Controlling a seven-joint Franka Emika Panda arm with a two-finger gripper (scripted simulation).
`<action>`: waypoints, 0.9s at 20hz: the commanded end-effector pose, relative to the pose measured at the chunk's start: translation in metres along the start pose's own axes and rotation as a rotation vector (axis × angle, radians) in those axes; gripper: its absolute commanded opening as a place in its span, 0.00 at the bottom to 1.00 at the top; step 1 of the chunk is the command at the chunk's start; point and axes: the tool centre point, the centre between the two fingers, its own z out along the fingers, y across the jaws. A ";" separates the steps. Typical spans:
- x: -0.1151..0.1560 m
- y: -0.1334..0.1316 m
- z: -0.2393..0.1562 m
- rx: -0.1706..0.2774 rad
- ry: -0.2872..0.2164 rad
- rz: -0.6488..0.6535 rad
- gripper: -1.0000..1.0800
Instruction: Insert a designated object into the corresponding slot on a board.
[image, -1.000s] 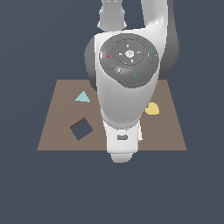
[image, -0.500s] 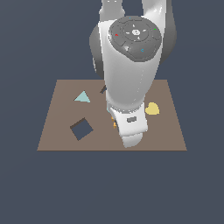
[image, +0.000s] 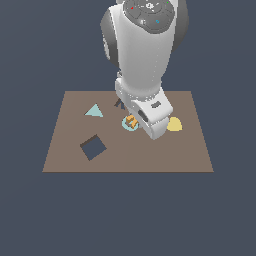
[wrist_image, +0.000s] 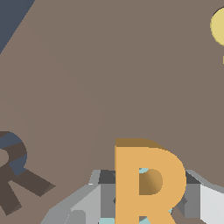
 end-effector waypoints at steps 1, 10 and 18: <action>0.006 -0.016 -0.001 0.000 0.000 -0.092 0.00; 0.011 -0.064 -0.003 0.000 -0.001 -0.350 0.00; 0.008 -0.088 -0.004 0.000 -0.001 -0.480 0.00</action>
